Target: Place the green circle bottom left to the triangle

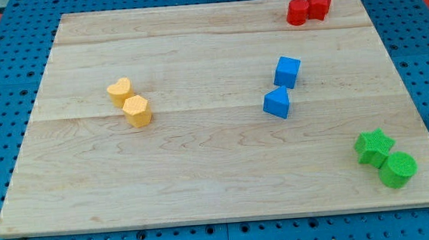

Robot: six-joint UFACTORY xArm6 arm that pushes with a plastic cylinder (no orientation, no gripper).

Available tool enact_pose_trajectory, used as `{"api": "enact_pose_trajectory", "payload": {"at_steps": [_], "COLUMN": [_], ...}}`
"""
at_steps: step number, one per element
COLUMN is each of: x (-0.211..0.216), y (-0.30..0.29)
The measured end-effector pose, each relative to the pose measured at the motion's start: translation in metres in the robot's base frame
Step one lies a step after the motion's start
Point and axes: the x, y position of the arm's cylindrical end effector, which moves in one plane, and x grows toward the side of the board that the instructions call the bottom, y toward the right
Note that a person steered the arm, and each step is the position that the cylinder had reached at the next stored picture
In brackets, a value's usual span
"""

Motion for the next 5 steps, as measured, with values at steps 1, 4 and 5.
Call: {"api": "enact_pose_trajectory", "payload": {"at_steps": [1, 4, 5], "x": [0.05, 0.095, 0.096], "y": [-0.002, -0.116, -0.127]}}
